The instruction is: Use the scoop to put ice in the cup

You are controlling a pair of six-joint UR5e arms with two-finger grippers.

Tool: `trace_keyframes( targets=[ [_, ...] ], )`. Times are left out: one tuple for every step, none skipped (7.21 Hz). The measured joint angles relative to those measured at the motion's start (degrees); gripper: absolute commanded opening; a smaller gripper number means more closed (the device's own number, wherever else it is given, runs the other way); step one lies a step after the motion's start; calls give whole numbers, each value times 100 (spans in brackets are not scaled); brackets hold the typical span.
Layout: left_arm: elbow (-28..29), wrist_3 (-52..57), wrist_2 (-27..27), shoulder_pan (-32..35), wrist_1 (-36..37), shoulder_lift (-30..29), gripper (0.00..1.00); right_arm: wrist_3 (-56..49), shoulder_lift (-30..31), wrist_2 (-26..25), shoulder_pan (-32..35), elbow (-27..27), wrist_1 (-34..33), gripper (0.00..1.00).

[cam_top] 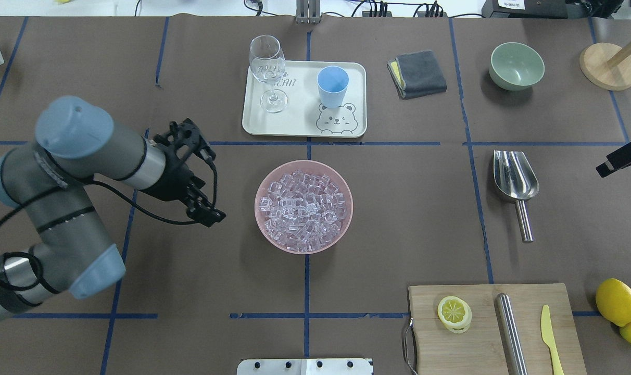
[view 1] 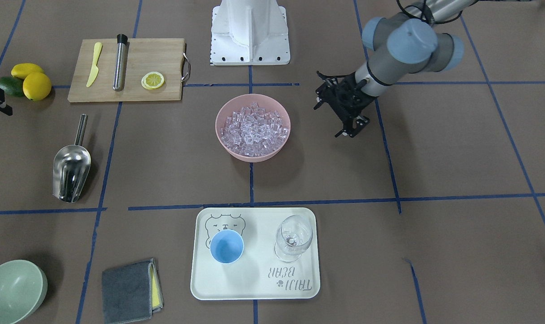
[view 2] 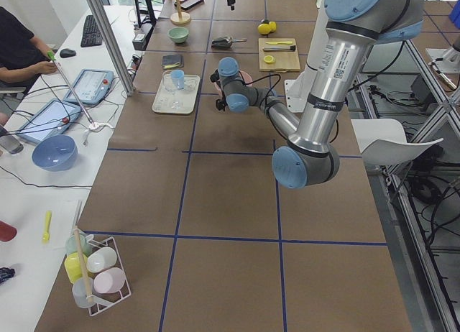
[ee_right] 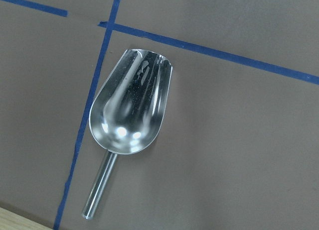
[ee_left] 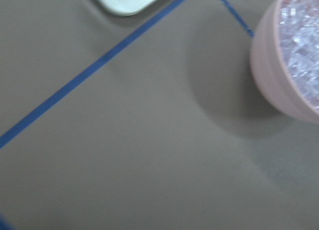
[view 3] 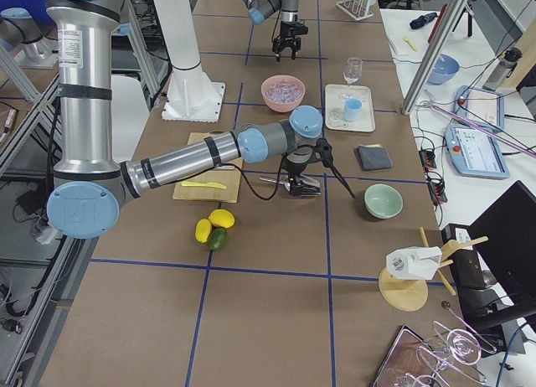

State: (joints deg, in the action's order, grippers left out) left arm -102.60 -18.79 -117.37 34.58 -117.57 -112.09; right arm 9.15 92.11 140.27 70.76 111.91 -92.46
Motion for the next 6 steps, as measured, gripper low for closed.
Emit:
trace_keyframes(
  targets=[
    [-36, 2, 653, -306, -160, -72, 100, -1, 0, 4, 0, 16, 0, 100],
    [36, 4, 965, -460, -523, -67, 100, 1, 0, 11, 0, 23, 0, 100],
    [217, 125, 1070, -537, -921, -40, 100, 3, 0, 15, 0, 33, 0, 100],
    [396, 625, 1075, -576, -1203, -18, 100, 1, 0, 19, -1, 47, 0, 100],
    [538, 1678, 896, -590, -1374, -6, 100, 0, 5, 25, -4, 74, 0, 100],
    [689, 2496, 622, -591, -1452, -12, 100, -1, 25, 31, -19, 117, 0, 100]
  ],
)
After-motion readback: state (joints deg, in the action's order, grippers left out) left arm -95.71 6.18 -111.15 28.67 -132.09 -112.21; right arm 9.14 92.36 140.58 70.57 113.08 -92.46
